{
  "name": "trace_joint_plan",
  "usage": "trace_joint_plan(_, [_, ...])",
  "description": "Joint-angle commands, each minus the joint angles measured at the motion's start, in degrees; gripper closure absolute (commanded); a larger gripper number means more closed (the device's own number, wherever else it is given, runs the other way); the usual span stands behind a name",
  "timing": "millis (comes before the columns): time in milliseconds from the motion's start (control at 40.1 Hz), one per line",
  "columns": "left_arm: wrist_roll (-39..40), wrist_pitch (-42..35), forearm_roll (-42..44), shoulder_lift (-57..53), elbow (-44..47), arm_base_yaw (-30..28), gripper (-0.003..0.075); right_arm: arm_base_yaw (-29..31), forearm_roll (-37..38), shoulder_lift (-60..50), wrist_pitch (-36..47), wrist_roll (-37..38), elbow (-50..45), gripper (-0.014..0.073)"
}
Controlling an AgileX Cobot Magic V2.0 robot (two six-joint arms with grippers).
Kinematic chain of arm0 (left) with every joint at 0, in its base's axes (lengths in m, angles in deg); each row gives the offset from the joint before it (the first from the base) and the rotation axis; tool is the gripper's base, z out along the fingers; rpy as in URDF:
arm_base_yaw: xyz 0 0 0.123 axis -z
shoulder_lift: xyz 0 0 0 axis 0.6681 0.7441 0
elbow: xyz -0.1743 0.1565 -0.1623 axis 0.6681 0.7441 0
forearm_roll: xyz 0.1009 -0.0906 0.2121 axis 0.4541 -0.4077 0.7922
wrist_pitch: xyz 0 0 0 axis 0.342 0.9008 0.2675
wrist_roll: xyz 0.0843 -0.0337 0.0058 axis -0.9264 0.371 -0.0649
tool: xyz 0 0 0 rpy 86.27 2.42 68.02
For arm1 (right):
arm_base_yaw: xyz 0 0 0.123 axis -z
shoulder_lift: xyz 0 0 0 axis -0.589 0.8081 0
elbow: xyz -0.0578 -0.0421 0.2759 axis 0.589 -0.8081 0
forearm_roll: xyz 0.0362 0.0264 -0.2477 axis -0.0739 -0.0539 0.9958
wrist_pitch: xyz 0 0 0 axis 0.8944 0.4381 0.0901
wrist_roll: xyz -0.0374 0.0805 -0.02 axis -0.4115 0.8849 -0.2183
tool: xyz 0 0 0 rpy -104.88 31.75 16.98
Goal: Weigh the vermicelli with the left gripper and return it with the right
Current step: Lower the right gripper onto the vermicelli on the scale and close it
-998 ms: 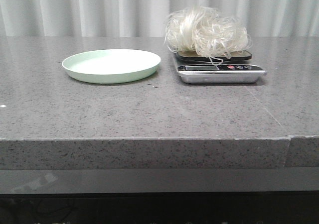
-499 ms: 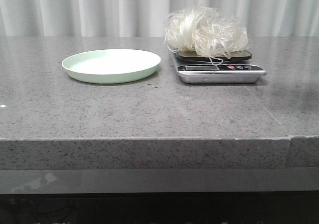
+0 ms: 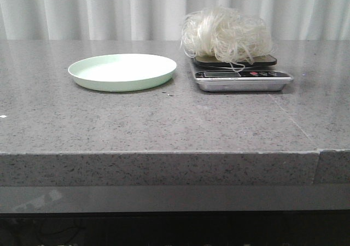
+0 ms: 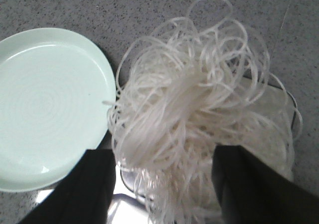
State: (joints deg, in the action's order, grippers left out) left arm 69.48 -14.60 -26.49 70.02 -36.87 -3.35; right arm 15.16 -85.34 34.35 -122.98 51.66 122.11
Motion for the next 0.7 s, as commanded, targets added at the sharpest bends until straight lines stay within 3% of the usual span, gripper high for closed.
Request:
trace_joint_plan(0, [0.27,-3.94,-0.49,0.33,-1.56,0.3,0.0408,0.08,0.42,1.22,1.33,-0.57,6.14,0.006])
trace_joint_plan(349, [0.27,-3.94,-0.49,0.33,-1.56,0.3,0.0408,0.15,3.97,9.57,-1.72,-0.57,12.81,0.007])
trace_joint_plan(574, [0.27,-3.94,-0.49,0.33,-1.56,0.3,0.0408,0.15,3.98,9.72,-2.17,-0.57,12.81,0.0323])
trace_joint_plan(673, [0.27,-3.94,-0.49,0.33,-1.56,0.49,0.0408,0.15,3.98,9.72,-2.24,-0.57,12.81,0.039])
